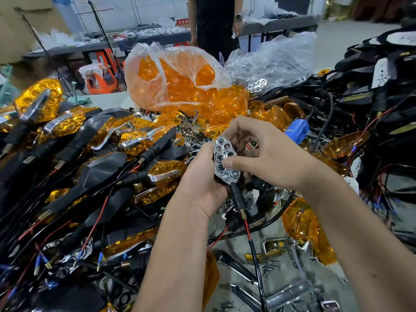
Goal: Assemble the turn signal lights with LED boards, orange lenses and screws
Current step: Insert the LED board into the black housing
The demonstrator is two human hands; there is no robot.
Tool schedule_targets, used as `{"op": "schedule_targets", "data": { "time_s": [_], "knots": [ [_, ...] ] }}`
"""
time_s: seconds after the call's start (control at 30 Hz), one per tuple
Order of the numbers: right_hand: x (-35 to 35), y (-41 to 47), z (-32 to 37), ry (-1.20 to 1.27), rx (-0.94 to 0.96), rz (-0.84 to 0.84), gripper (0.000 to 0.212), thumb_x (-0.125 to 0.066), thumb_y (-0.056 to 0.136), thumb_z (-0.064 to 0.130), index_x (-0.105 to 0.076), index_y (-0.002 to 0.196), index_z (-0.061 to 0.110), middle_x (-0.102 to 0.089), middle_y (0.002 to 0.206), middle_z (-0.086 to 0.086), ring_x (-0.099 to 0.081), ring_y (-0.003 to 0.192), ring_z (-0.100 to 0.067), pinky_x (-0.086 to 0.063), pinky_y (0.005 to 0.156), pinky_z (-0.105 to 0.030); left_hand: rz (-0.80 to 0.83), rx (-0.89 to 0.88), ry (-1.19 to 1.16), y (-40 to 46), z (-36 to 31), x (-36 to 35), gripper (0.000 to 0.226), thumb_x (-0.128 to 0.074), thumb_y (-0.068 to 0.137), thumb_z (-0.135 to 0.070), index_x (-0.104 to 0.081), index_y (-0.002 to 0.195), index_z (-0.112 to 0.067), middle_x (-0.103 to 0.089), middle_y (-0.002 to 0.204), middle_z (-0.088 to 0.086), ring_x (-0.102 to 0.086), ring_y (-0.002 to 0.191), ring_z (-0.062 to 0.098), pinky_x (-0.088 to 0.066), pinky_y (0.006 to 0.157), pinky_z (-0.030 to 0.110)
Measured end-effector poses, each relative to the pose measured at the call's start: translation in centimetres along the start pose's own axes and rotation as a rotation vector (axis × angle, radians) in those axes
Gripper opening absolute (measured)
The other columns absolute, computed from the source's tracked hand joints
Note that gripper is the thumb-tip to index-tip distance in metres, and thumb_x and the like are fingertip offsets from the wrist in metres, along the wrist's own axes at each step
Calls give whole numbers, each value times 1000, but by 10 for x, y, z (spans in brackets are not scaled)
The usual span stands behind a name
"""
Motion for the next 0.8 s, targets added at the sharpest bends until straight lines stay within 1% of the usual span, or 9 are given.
{"op": "schedule_targets", "data": {
  "time_s": [0.1, 0.23, 0.3, 0.37, 0.43, 0.57, 0.63, 0.73, 0.8],
  "knots": [
    [-2, 2, 1, -23, -13, -21, 32, -82, 87, 12, -61, 110, 22, -58, 98, 3, -59, 84, -19, -56, 68, -26, 13, -41, -56, 1, -1, 1, 43, -30, 105, -19, -68, 111, -2, -71, 107, 20, -71, 91, 29, -59, 82, 39],
    [-5, 2, -5, -31, -81, -56, 51, -84, 85, 20, -52, 123, 31, -53, 108, 0, -59, 90, -15, -53, 74, -24, 31, -111, -123, 1, -1, 0, 45, -38, 93, -14, -72, 64, -6, -70, 79, 16, -72, 67, 26, -62, 62, 32],
    [-8, 2, -7, -20, -92, -57, 52, -84, 85, 20, -51, 124, 29, -55, 105, 1, -58, 89, -15, -51, 72, -19, 47, -155, -140, -3, -1, -1, 35, -42, 84, -18, -72, 75, -3, -69, 79, 16, -72, 66, 26, -61, 60, 31],
    [-11, 2, -9, -8, -102, -61, 51, -85, 85, 19, -53, 124, 26, -57, 101, 4, -58, 88, -17, -49, 70, -15, 67, -170, -157, -4, -2, 1, 44, -36, 94, -31, -68, 97, 0, -69, 87, 16, -70, 72, 26, -59, 66, 32],
    [-12, 2, -10, 5, -112, -65, 48, -85, 85, 19, -54, 122, 26, -58, 101, 2, -57, 88, -19, -50, 70, -15, 59, -169, -158, -4, -3, 2, 51, -31, 100, -40, -63, 105, 0, -68, 91, 15, -69, 75, 25, -56, 69, 33],
    [-8, 3, -9, -3, -113, -93, 48, -86, 84, 25, -54, 119, 29, -60, 108, -7, -57, 84, -20, -51, 71, -20, 41, -204, -76, -4, -2, 2, 36, -37, 105, -23, -65, 105, 0, -70, 95, 16, -70, 82, 26, -60, 73, 35],
    [-7, 2, -8, -7, -130, -128, 48, -87, 82, 29, -53, 116, 29, -60, 107, -9, -56, 79, -15, -53, 73, -31, 27, -261, -38, -4, -1, 3, 27, -42, 105, -14, -65, 107, -1, -72, 100, 18, -70, 91, 30, -61, 81, 39],
    [-5, 4, -7, 82, -186, -176, 51, -90, 78, 31, -54, 113, 22, -58, 102, -17, -55, 74, -17, -55, 68, -46, 9, -396, 65, -3, -2, 3, 22, -43, 108, -11, -65, 105, -6, -73, 90, 9, -69, 88, 27, -60, 78, 40],
    [-4, 5, -7, 177, -243, -197, 52, -91, 77, 35, -55, 110, 19, -58, 96, -18, -58, 65, -16, -56, 54, -35, -7, -460, 119, -3, -4, 2, 23, -43, 109, -13, -66, 106, -9, -72, 85, 2, -68, 85, 23, -58, 73, 40]
  ]
}}
Point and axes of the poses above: each hand's wrist, its own y-axis towards the middle knuckle, its own x-axis out of the back of the hand, z = x × y, the point moved 2 cm from there along y, towards the middle knuckle
